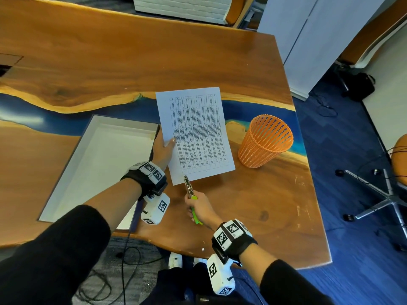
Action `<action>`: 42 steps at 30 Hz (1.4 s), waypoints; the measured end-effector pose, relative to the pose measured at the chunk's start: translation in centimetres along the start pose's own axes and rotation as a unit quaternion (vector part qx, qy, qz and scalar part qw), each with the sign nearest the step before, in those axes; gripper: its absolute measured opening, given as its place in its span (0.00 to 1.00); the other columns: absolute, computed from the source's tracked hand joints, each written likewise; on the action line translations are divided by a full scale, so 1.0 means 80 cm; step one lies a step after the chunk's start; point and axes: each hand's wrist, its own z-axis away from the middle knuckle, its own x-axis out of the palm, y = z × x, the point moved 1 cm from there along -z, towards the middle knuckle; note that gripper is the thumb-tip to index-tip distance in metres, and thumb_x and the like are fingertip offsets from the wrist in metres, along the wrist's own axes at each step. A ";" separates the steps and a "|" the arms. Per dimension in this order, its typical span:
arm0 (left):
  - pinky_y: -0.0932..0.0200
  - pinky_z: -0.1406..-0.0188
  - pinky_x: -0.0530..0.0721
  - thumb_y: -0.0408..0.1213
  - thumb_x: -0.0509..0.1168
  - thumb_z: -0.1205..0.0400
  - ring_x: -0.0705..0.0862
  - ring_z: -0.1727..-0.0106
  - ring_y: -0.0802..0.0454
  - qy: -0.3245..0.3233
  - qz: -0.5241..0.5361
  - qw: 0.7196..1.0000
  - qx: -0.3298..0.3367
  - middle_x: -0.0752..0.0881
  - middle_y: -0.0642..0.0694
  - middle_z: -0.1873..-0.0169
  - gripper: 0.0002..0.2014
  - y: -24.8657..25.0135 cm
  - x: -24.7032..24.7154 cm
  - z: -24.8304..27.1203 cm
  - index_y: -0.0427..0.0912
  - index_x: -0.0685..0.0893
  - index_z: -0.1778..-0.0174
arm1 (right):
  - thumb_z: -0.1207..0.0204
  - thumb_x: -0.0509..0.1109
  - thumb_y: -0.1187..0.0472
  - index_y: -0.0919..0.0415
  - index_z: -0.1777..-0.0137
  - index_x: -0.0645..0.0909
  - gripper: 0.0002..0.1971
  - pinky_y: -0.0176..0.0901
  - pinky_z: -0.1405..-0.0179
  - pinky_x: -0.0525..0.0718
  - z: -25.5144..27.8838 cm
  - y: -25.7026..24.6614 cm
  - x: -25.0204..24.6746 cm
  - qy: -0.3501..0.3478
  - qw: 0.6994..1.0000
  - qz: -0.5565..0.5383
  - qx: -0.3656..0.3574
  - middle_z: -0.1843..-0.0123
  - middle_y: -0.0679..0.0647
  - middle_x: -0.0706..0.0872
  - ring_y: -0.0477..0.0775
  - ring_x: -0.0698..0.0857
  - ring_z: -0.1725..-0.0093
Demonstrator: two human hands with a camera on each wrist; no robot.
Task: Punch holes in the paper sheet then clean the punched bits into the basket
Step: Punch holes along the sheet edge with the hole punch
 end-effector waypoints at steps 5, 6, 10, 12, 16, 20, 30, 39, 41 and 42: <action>0.42 0.37 0.82 0.30 0.60 0.15 0.81 0.34 0.42 0.001 0.002 1.000 -0.006 0.78 0.36 0.29 0.24 -0.002 -0.002 -0.001 0.40 0.66 0.22 | 0.30 0.59 0.69 0.53 0.70 0.68 0.11 0.38 0.82 0.66 -0.001 -0.001 0.000 0.004 1.000 0.007 0.003 0.77 0.54 0.68 0.53 0.66 0.81; 0.41 0.37 0.82 0.30 0.60 0.15 0.81 0.34 0.42 0.001 0.001 1.000 -0.006 0.78 0.37 0.29 0.24 -0.002 -0.002 -0.001 0.40 0.66 0.22 | 0.30 0.59 0.68 0.53 0.70 0.68 0.11 0.38 0.82 0.66 -0.002 -0.001 0.001 0.004 1.000 0.005 0.005 0.78 0.53 0.68 0.53 0.66 0.81; 0.40 0.35 0.80 0.29 0.60 0.15 0.80 0.32 0.41 -0.003 0.003 1.000 -0.006 0.78 0.37 0.29 0.24 -0.005 0.000 -0.003 0.41 0.66 0.22 | 0.35 0.59 0.69 0.53 0.70 0.68 0.09 0.39 0.82 0.65 -0.001 0.000 0.005 0.007 1.000 -0.011 0.010 0.77 0.54 0.68 0.52 0.66 0.82; 0.41 0.36 0.81 0.31 0.60 0.14 0.81 0.33 0.42 -0.010 0.004 1.000 -0.012 0.78 0.38 0.30 0.24 -0.006 0.002 -0.004 0.43 0.66 0.22 | 0.37 0.58 0.69 0.53 0.70 0.68 0.09 0.38 0.82 0.65 0.000 0.001 0.007 0.013 0.999 -0.019 0.022 0.77 0.54 0.68 0.52 0.66 0.82; 0.39 0.35 0.81 0.33 0.60 0.14 0.81 0.34 0.45 -0.019 -0.010 1.000 -0.013 0.78 0.40 0.30 0.23 -0.011 0.002 -0.005 0.44 0.66 0.22 | 0.38 0.57 0.73 0.53 0.72 0.67 0.12 0.36 0.82 0.63 0.001 0.002 0.010 0.025 0.998 -0.037 0.042 0.76 0.52 0.66 0.51 0.65 0.82; 0.38 0.35 0.81 0.32 0.60 0.14 0.82 0.34 0.44 -0.026 -0.013 1.000 -0.009 0.79 0.40 0.30 0.23 -0.014 0.002 -0.008 0.43 0.66 0.22 | 0.38 0.57 0.74 0.52 0.73 0.68 0.14 0.34 0.82 0.62 0.002 0.001 0.012 0.036 0.997 -0.044 0.057 0.77 0.51 0.66 0.50 0.64 0.81; 0.42 0.35 0.81 0.32 0.60 0.14 0.83 0.36 0.51 -0.037 -0.010 0.999 -0.018 0.79 0.43 0.30 0.24 -0.020 0.005 -0.010 0.44 0.65 0.21 | 0.40 0.56 0.73 0.50 0.75 0.67 0.15 0.36 0.81 0.60 0.002 0.001 0.015 0.055 0.994 -0.043 0.080 0.78 0.51 0.67 0.49 0.64 0.81; 0.40 0.32 0.79 0.28 0.60 0.14 0.80 0.32 0.43 -0.024 0.006 0.999 -0.020 0.78 0.38 0.29 0.24 -0.027 0.008 -0.010 0.39 0.65 0.21 | 0.41 0.55 0.75 0.52 0.77 0.68 0.15 0.32 0.81 0.60 -0.002 0.005 0.009 0.085 0.991 -0.029 0.097 0.78 0.52 0.69 0.49 0.63 0.83; 0.38 0.33 0.79 0.30 0.60 0.15 0.80 0.31 0.42 -0.022 0.007 1.000 -0.021 0.78 0.38 0.29 0.25 -0.028 0.009 -0.012 0.40 0.65 0.21 | 0.41 0.56 0.76 0.54 0.75 0.67 0.15 0.32 0.81 0.60 -0.001 0.003 0.007 0.094 0.991 -0.032 0.094 0.78 0.52 0.69 0.48 0.63 0.83; 0.37 0.33 0.79 0.30 0.60 0.15 0.80 0.31 0.41 -0.023 0.007 0.999 -0.021 0.78 0.38 0.29 0.25 -0.028 0.009 -0.012 0.41 0.65 0.21 | 0.41 0.56 0.76 0.54 0.75 0.67 0.14 0.32 0.82 0.60 -0.002 0.003 0.007 0.095 0.991 -0.031 0.093 0.78 0.52 0.69 0.48 0.63 0.82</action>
